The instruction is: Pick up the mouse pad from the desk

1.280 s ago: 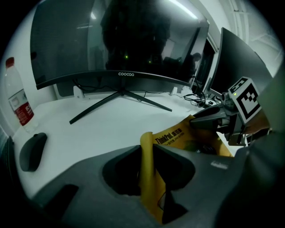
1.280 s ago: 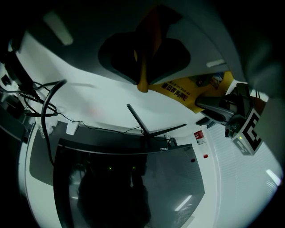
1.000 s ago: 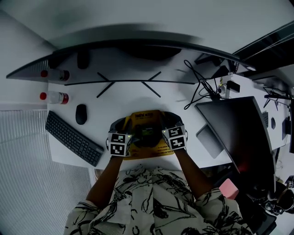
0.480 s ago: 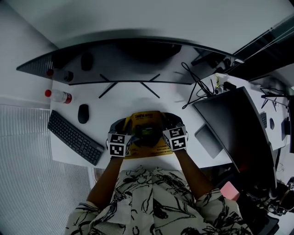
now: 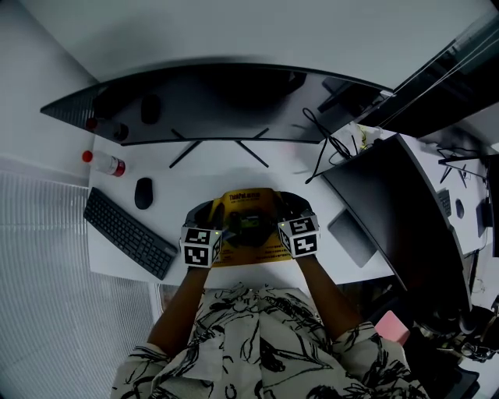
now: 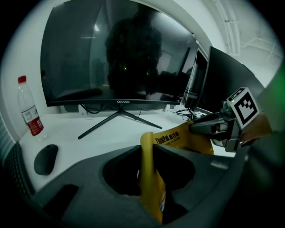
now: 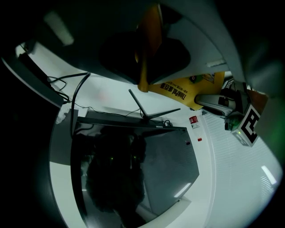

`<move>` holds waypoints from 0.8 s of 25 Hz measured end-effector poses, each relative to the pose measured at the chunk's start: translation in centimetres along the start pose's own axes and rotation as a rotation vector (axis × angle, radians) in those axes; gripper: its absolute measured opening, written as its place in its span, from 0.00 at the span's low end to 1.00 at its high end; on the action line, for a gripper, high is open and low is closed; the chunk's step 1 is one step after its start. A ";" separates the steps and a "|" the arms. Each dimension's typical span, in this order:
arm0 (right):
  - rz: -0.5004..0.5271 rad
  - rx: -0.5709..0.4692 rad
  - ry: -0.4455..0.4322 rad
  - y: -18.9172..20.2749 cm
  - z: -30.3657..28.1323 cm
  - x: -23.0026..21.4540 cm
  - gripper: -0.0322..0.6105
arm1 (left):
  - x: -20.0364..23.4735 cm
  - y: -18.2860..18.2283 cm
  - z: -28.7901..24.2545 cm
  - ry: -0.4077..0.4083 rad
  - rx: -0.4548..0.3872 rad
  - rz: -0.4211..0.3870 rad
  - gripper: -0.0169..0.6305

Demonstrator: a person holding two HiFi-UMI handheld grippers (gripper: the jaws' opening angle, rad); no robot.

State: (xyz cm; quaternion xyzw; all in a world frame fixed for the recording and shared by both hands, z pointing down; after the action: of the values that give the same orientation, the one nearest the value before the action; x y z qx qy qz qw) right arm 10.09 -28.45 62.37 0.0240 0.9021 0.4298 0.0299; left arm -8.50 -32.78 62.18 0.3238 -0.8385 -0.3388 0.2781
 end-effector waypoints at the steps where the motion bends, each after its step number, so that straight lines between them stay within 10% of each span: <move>1: -0.007 -0.006 0.003 -0.1 0.2 -0.1 0.18 | -0.1 -0.2 0.1 -0.001 -0.004 -0.002 0.17; 20: -0.020 -0.131 0.040 -3.6 4.8 -0.7 0.18 | -1.8 -4.3 3.2 -0.003 -0.109 -0.033 0.17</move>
State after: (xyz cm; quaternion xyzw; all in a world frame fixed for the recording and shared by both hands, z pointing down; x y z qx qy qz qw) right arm 11.10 -27.07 56.58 0.0045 0.8725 0.4882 0.0176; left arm -7.98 -32.63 56.56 0.3215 -0.8137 -0.3891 0.2882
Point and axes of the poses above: the fingertips, and each gripper's own axes: z backward along the fingers, x to its left, y out of its underside, the point moved 3 cm from there along z, backward along the fingers, and after that the axes turned 7 degrees about y, right-handed, at the moved point
